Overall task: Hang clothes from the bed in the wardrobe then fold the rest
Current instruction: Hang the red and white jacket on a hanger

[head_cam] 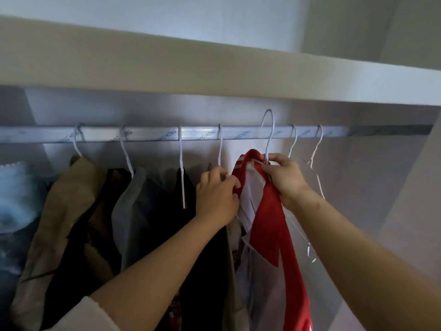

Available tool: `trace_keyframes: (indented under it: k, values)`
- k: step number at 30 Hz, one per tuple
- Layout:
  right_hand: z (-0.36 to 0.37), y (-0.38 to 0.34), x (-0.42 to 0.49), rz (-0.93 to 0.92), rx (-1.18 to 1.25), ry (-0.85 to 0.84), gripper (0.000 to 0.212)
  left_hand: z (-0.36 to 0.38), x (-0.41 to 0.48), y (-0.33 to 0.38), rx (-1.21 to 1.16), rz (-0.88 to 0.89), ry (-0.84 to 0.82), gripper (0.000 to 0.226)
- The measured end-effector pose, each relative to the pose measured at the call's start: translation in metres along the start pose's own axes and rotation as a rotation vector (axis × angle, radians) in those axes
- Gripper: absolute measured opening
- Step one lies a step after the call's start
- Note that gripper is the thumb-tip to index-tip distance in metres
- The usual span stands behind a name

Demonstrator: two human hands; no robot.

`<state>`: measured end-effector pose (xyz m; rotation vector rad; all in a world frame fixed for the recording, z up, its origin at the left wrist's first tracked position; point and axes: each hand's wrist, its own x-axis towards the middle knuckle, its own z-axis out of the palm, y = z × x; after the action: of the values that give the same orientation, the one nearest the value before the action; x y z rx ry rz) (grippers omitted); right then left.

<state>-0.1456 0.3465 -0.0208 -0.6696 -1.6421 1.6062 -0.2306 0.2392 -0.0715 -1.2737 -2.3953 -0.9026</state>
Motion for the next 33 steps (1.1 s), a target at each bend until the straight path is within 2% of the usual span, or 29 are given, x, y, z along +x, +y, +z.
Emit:
trace_keyframes:
  k: [5, 9, 11, 14, 19, 24, 28, 33]
  values:
    - [0.014, 0.0, 0.013, -0.029, -0.084, -0.062, 0.029, -0.002, -0.005, -0.001, -0.075, -0.051, 0.003, 0.022]
    - [0.018, 0.02, 0.016, 0.038, -0.239, -0.025, 0.022, -0.007, -0.01, -0.001, -0.166, -0.22, 0.024, 0.012]
    - [0.019, 0.03, 0.016, 0.053, -0.198, -0.048, 0.024, -0.007, -0.014, -0.002, -0.199, -0.261, -0.018, 0.01]
    - [0.023, 0.032, 0.015, 0.044, -0.21, -0.06, 0.029, -0.006, -0.019, -0.001, -0.233, -0.265, -0.047, 0.016]
    - [0.024, 0.045, -0.01, -0.042, -0.435, -0.034, 0.055, -0.006, -0.027, 0.001, -0.304, -0.298, -0.037, 0.025]
    - [0.024, 0.057, -0.04, -0.155, -0.603, -0.061, 0.038, -0.007, -0.041, 0.0, -0.308, -0.267, -0.093, 0.042]
    - [0.023, 0.062, -0.06, -0.128, -0.664, -0.137, 0.045, -0.007, -0.056, 0.0, -0.254, -0.235, -0.161, 0.047]
    - [0.02, 0.064, -0.082, -0.096, -0.699, -0.158, 0.051, -0.011, -0.08, -0.005, -0.266, -0.245, -0.14, 0.055]
